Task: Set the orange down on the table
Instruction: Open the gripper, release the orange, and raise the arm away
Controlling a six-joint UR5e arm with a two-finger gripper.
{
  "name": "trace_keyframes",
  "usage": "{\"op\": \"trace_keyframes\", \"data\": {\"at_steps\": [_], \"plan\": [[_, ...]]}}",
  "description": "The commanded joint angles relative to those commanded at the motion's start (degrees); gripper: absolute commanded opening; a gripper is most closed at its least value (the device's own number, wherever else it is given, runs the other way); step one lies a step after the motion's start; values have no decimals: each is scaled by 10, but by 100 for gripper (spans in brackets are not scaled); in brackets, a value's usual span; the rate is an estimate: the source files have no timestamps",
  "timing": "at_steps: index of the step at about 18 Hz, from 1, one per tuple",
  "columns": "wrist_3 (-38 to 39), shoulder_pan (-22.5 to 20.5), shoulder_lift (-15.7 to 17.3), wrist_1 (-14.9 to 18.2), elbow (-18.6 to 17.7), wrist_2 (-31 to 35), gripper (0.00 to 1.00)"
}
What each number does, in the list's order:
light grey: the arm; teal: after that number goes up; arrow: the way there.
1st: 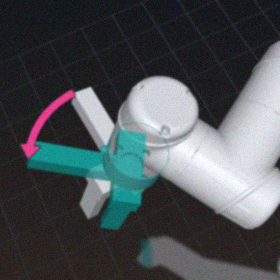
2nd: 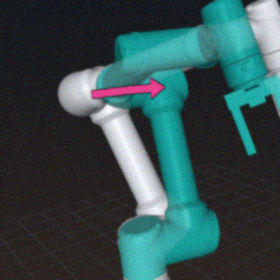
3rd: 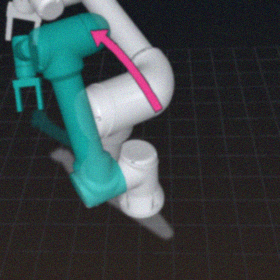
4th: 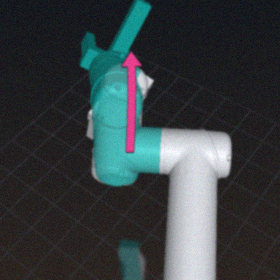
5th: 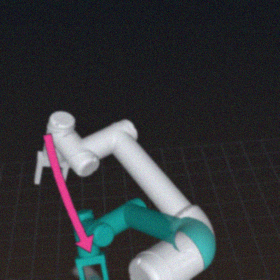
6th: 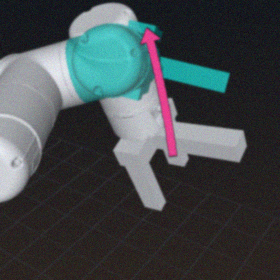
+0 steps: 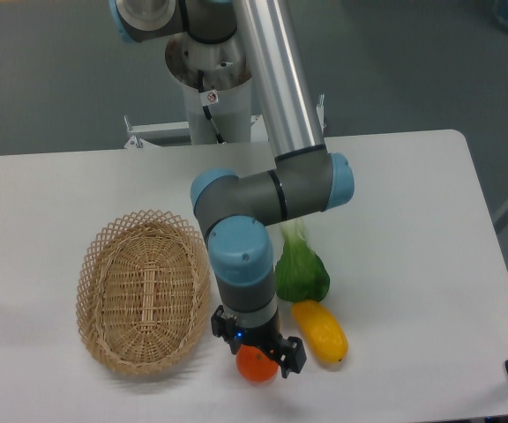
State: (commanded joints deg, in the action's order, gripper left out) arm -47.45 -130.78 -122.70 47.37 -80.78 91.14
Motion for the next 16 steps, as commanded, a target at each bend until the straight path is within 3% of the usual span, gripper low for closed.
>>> {"op": "trace_keyframes", "data": {"at_steps": [4,8,12,16], "plan": [[-67,-30,53,75,3,-10,100],[-92,-49,76,87,8,-24,100],[-132,-75,98,190,54,-39,100],[-151,-83,106,197,55,-40,100]]}}
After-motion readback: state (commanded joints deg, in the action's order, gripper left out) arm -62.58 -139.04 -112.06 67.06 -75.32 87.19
